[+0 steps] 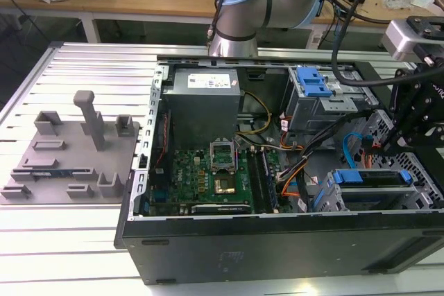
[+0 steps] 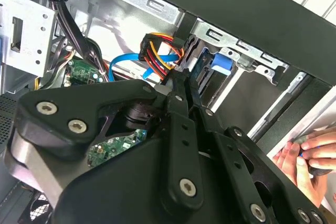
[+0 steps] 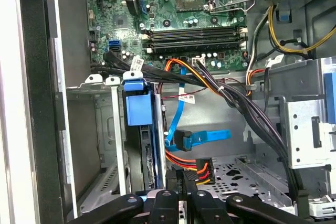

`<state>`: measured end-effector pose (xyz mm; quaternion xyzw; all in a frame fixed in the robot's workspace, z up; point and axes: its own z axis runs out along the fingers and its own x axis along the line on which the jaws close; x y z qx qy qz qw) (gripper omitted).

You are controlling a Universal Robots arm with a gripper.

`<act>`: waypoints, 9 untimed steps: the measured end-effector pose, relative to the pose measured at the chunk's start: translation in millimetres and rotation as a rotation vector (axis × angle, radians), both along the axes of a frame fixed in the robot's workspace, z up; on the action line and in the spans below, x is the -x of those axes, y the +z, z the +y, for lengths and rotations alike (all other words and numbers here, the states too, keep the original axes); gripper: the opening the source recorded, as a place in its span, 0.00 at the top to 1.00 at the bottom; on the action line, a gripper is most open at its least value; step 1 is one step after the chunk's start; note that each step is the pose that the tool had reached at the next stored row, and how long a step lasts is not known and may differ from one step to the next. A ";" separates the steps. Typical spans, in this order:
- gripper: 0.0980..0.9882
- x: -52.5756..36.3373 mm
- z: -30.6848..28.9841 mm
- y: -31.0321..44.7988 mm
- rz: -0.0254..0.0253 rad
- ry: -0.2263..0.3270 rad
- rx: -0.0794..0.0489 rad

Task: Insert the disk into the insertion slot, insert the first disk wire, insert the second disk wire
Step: 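Insert the first disk wire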

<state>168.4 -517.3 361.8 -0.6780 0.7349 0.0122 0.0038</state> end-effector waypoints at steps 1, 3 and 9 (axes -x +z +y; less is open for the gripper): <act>0.93 0.0 0.0 0.0 0.0000 0.000 0.000; 0.93 -0.3 -0.6 0.0 0.0000 0.001 0.000; 0.93 -0.6 -2.5 0.0 -0.0123 0.031 -0.001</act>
